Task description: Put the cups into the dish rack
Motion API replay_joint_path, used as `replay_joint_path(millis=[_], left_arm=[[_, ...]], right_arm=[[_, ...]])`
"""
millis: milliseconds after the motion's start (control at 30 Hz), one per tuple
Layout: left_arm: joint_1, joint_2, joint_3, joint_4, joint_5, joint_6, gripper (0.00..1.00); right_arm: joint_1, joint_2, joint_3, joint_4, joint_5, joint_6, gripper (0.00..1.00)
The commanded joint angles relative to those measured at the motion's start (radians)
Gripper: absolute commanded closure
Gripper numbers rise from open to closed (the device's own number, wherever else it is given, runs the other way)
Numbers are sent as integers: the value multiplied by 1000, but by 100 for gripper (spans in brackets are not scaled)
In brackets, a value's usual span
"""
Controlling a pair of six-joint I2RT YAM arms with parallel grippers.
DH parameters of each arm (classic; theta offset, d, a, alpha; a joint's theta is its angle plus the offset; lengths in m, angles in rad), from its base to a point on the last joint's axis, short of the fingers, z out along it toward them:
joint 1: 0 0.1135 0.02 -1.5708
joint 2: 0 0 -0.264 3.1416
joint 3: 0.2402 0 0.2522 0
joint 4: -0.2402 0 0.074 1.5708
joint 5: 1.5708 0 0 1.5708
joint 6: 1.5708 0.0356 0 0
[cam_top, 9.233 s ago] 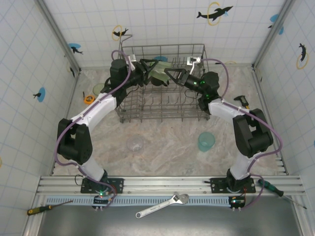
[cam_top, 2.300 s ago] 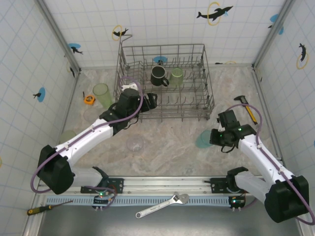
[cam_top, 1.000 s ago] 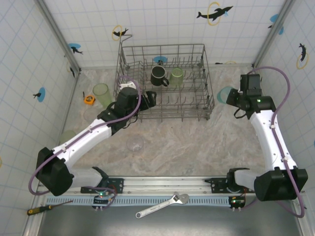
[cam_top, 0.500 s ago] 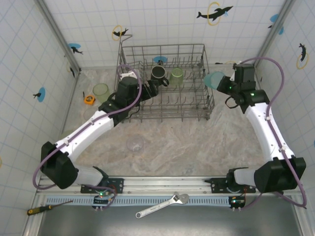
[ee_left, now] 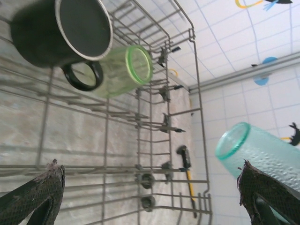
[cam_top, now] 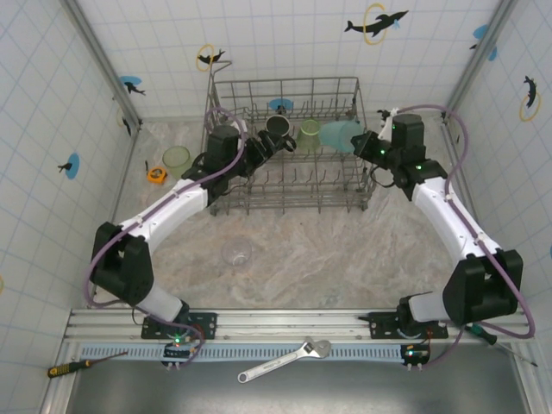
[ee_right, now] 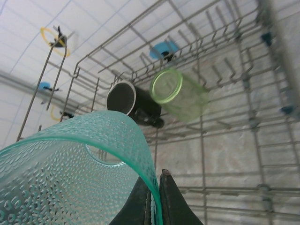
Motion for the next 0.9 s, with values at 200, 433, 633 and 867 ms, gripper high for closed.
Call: replay_joint_path(millis=[200, 433, 633, 867], left_arm=[[34, 113, 23, 312, 206, -271, 3], [39, 192, 24, 486, 331, -433, 2], [41, 173, -2, 523, 334, -466, 2], [41, 152, -46, 598, 360, -525, 10]], right_arm=[[17, 34, -125, 393, -249, 186, 100], [55, 103, -112, 469, -348, 249, 100], [70, 152, -124, 647, -416, 361, 100], [99, 189, -112, 694, -420, 388, 100]])
